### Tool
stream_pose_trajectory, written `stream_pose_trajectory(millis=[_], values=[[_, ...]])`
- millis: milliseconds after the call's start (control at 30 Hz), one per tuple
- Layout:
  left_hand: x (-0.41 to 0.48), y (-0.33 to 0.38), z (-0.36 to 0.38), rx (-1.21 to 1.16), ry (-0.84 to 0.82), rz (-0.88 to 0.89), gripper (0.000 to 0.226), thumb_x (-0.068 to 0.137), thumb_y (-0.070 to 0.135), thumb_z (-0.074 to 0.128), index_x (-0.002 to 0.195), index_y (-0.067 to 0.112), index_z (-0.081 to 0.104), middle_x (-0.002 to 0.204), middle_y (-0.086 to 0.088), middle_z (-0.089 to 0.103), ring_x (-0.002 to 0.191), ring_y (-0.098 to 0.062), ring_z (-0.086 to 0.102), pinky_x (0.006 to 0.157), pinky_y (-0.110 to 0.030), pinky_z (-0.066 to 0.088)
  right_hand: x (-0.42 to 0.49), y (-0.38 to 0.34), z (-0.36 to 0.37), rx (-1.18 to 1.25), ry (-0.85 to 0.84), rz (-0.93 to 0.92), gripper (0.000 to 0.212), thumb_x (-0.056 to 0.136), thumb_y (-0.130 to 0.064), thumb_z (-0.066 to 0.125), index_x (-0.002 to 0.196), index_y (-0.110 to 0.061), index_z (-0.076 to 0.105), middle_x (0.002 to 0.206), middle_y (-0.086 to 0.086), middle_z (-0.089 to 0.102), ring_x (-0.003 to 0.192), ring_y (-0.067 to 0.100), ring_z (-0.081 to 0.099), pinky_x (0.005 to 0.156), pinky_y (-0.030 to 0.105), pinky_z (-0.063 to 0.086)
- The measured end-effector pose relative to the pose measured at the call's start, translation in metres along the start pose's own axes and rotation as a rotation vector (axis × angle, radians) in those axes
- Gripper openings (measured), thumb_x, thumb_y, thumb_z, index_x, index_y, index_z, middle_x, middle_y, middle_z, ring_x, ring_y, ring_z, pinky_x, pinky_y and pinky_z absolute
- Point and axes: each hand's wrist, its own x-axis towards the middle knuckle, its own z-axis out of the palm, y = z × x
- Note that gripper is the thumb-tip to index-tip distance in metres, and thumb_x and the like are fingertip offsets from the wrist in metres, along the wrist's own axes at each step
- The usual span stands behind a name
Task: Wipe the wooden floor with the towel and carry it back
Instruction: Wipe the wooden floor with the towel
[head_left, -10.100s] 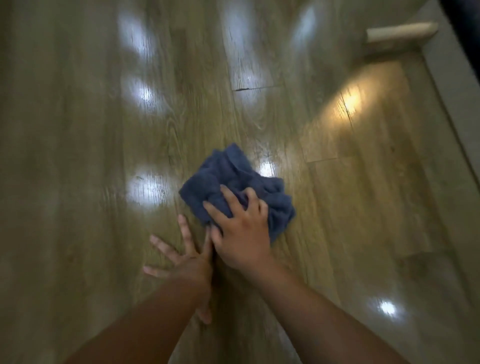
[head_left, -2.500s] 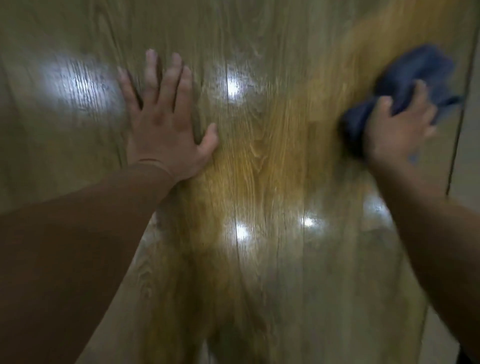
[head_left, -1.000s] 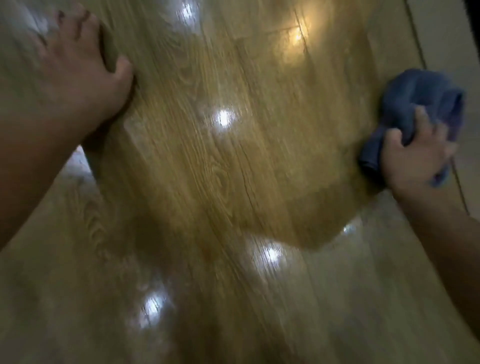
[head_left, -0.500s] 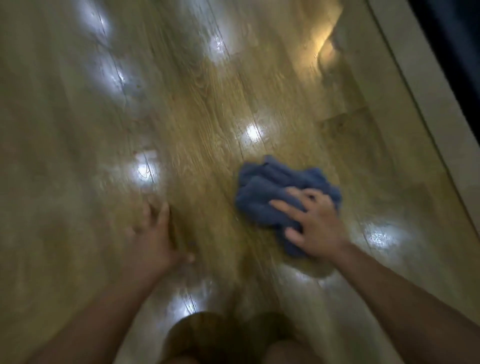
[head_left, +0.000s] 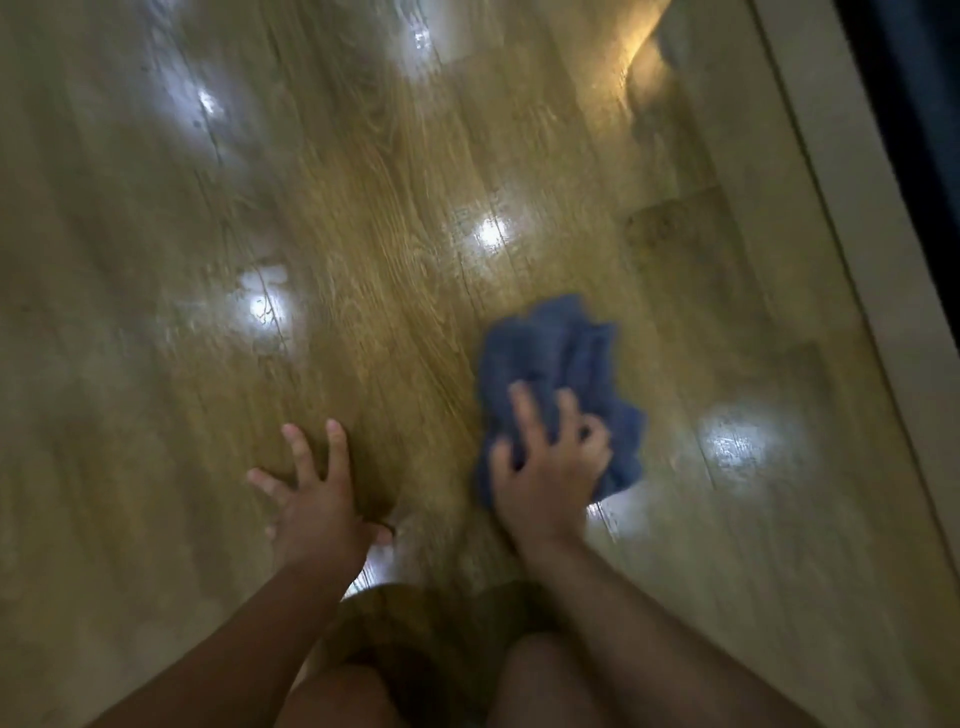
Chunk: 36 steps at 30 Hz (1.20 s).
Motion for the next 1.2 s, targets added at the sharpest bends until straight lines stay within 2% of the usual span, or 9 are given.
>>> stream_pose_trajectory(millis=[100, 133, 200, 400, 567, 633, 767, 933, 1200], values=[[0.001, -0.004, 0.003, 0.000, 0.017, 0.015, 0.129, 0.077, 0.038, 0.083, 0.155, 0.033, -0.018, 0.160, -0.006, -0.032, 0.142, -0.060, -0.013, 0.105, -0.072, 0.033, -0.045, 0.003, -0.008, 0.055, -0.347, -0.658, 0.057, 0.077, -0.047, 0.060, 0.134, -0.041, 0.057, 0.136, 0.002, 0.049, 0.104, 0.033, 0.048, 0.080, 0.045, 0.047], [0.002, -0.005, 0.004, -0.001, 0.019, 0.026, 0.128, 0.077, 0.038, 0.084, 0.156, 0.033, -0.018, 0.161, -0.006, -0.031, 0.142, -0.060, -0.014, 0.105, -0.073, 0.031, -0.039, 0.024, -0.015, 0.046, -0.385, -0.791, 0.058, 0.078, -0.048, 0.060, 0.135, -0.042, 0.053, 0.137, 0.001, 0.048, 0.103, 0.032, 0.050, 0.080, 0.043, 0.046], [0.001, -0.005, 0.004, -0.013, 0.007, 0.001, 0.132, 0.072, 0.039, 0.087, 0.157, 0.033, -0.014, 0.161, -0.006, -0.030, 0.142, -0.060, -0.014, 0.106, -0.074, 0.030, -0.014, 0.085, -0.026, 0.019, -0.332, -0.851, 0.060, 0.078, -0.046, 0.062, 0.136, -0.039, 0.050, 0.135, 0.004, 0.049, 0.097, 0.033, 0.054, 0.080, 0.042, 0.045], [0.001, -0.002, 0.001, 0.037, -0.006, -0.011, 0.133, 0.071, 0.040, 0.087, 0.156, 0.032, -0.015, 0.161, -0.007, -0.032, 0.142, -0.059, -0.017, 0.105, -0.075, 0.030, 0.072, 0.249, -0.111, -0.257, -0.147, -0.169, 0.061, 0.078, -0.046, 0.047, 0.134, -0.023, 0.051, 0.129, 0.030, 0.052, 0.102, 0.054, 0.053, 0.091, 0.061, 0.046], [0.000, 0.005, -0.005, 0.031, -0.023, -0.008, 0.136, 0.071, 0.037, 0.088, 0.155, 0.032, -0.018, 0.160, -0.008, -0.035, 0.140, -0.060, -0.022, 0.109, -0.074, 0.019, 0.061, 0.200, -0.097, -0.270, -0.107, 0.310, 0.064, 0.079, -0.051, 0.042, 0.139, -0.026, 0.038, 0.137, 0.025, 0.042, 0.116, 0.051, 0.043, 0.102, 0.054, 0.037], [-0.004, 0.006, -0.008, 0.038, -0.034, -0.015, 0.137, 0.070, 0.037, 0.088, 0.156, 0.031, -0.018, 0.159, -0.009, -0.035, 0.140, -0.061, -0.021, 0.111, -0.074, 0.016, 0.009, 0.161, -0.073, -0.193, -0.037, 0.300, 0.059, 0.080, -0.046, 0.050, 0.135, -0.025, 0.046, 0.131, 0.024, 0.049, 0.110, 0.047, 0.049, 0.096, 0.052, 0.040], [-0.002, 0.005, -0.005, 0.006, -0.003, -0.010, 0.140, 0.067, 0.032, 0.091, 0.156, 0.033, -0.017, 0.160, -0.008, -0.034, 0.140, -0.060, -0.020, 0.111, -0.074, 0.019, -0.059, 0.136, -0.047, -0.129, 0.056, -0.035, 0.042, 0.077, -0.031, 0.056, 0.116, -0.017, 0.062, 0.108, 0.026, 0.058, 0.086, 0.037, 0.049, 0.073, 0.046, 0.042], [0.006, 0.002, -0.006, 0.094, 0.047, 0.028, 0.153, 0.054, 0.038, 0.096, 0.157, 0.025, -0.016, 0.160, -0.023, -0.026, 0.147, -0.054, 0.011, 0.114, -0.069, -0.002, -0.051, 0.141, -0.043, -0.112, 0.094, -0.013, 0.042, 0.077, -0.034, 0.058, 0.117, -0.021, 0.064, 0.108, 0.023, 0.058, 0.090, 0.042, 0.053, 0.071, 0.042, 0.040], [0.013, -0.004, -0.007, 0.079, 0.119, 0.082, 0.154, 0.050, 0.044, 0.096, 0.157, 0.024, -0.012, 0.161, -0.026, -0.021, 0.149, -0.051, 0.001, 0.114, -0.072, 0.001, -0.054, 0.137, -0.043, -0.129, 0.076, 0.035, 0.045, 0.079, -0.038, 0.053, 0.122, -0.024, 0.060, 0.116, 0.021, 0.055, 0.102, 0.044, 0.052, 0.077, 0.043, 0.043]])
